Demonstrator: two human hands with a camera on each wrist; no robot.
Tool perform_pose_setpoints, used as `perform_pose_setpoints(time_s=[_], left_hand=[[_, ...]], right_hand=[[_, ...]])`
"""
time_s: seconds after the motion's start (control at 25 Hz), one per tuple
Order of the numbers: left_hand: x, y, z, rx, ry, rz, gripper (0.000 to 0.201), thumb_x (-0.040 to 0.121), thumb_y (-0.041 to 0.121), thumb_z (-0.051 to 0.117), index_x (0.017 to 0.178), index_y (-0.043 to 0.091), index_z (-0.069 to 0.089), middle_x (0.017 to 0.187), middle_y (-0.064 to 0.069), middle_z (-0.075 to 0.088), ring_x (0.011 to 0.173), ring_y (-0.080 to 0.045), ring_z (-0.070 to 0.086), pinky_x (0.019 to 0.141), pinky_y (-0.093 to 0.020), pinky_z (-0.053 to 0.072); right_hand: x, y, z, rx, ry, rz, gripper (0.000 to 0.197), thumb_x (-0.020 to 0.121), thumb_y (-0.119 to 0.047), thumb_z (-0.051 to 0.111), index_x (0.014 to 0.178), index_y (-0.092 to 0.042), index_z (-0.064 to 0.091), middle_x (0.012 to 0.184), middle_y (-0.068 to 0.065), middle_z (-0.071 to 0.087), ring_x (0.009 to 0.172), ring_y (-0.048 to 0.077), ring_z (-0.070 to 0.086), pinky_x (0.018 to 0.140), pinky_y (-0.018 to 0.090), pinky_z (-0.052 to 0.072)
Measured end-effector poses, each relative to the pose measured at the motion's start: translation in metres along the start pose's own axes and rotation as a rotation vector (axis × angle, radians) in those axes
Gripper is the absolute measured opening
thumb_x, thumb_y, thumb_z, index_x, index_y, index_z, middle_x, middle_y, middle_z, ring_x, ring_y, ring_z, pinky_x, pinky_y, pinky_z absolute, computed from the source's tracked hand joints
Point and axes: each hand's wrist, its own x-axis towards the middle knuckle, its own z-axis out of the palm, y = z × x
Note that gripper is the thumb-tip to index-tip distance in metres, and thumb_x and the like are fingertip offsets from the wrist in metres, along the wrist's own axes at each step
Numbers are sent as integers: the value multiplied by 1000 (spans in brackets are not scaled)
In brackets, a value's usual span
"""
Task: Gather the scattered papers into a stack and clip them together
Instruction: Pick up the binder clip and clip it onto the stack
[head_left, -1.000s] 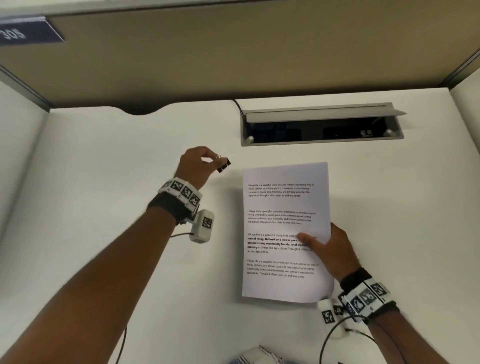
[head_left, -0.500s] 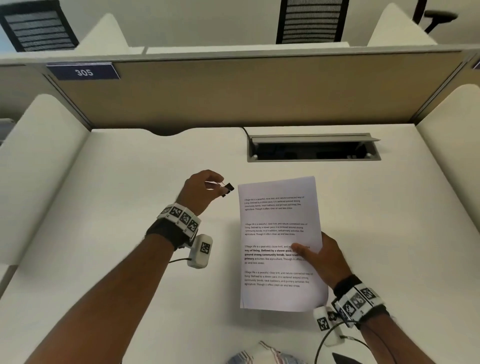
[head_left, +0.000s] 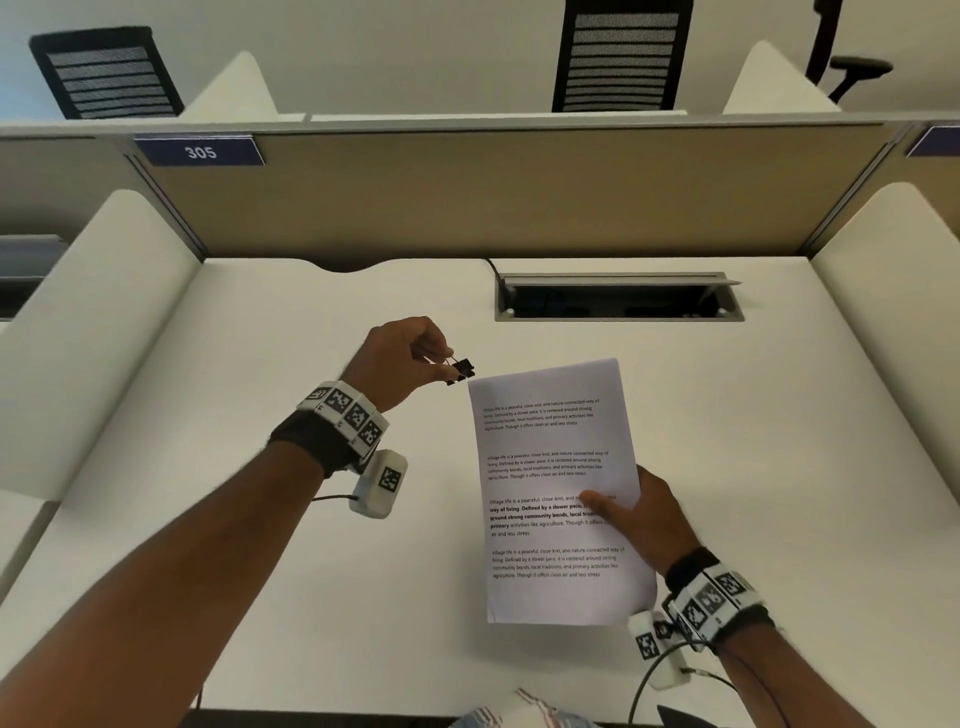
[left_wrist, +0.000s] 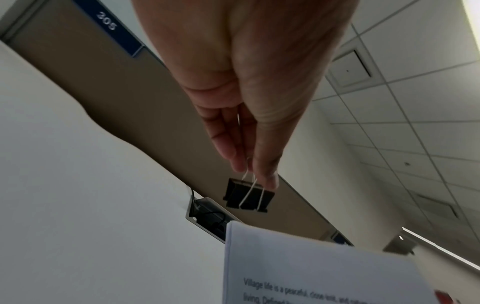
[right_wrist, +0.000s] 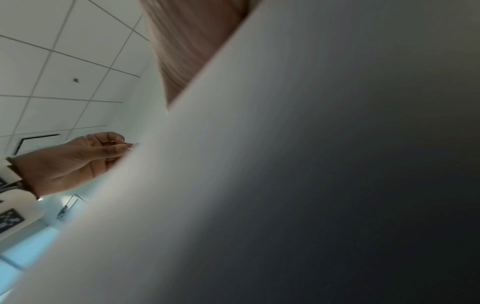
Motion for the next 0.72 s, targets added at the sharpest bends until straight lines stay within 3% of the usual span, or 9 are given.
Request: perform_pose_setpoints(time_s=[0.28,0.52,0.72], left_hand=[[-7,17,-15,118,-155,179,22,74,18,89,81,21,68,90,1,78,85,-16,75,84,-41,61],[-15,26,-22,55,-298,148,19,76,13,88,82,16,71,91,0,80,84,-11,77,86,-38,62],[-16,32,-23,-3,-411,95,14,78,11,85,86,15,75,95,-2,80,89,-19,77,90,-42,61]], right_hand=[[-19,-5,0,54,-24,-22,27,84,-22,81,106,-18,68,96,-1,77,74,9,74,61,21,59],[-29,-8,-2,137,-44,-39,20,84,-13,80,100,-18,69,85,-8,79,73,11,75,60,20,57],[-33,-5,-4,170,-61,-42,22,82,-12,81,102,-17,71,90,-6,80,78,15,76,65,23,60]])
